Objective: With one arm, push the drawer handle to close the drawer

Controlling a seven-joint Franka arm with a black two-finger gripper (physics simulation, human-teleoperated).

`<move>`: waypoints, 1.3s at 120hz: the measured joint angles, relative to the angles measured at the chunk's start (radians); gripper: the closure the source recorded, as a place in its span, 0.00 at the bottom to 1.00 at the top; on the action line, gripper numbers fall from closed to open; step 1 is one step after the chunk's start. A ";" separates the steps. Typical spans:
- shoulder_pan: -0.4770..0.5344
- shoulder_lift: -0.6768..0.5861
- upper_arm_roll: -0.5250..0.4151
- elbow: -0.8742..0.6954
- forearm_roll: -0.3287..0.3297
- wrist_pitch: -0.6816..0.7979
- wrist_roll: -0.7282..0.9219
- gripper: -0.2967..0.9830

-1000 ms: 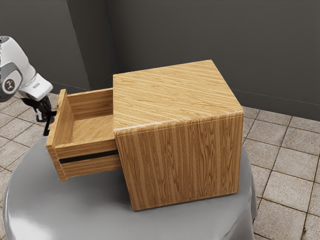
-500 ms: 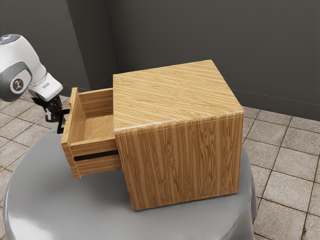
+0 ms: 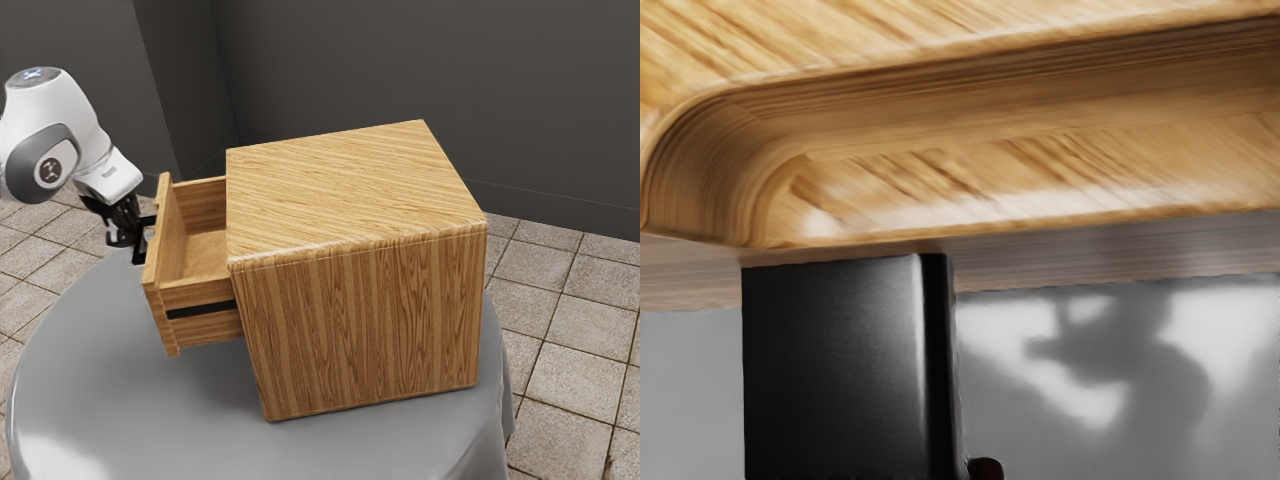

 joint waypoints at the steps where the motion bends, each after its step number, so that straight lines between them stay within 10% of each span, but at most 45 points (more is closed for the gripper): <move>1: 0.000 0.000 -0.002 0.000 0.000 0.000 -0.001 0.84; 156: 0.001 0.063 -0.139 0.039 0.008 0.072 -0.122 0.85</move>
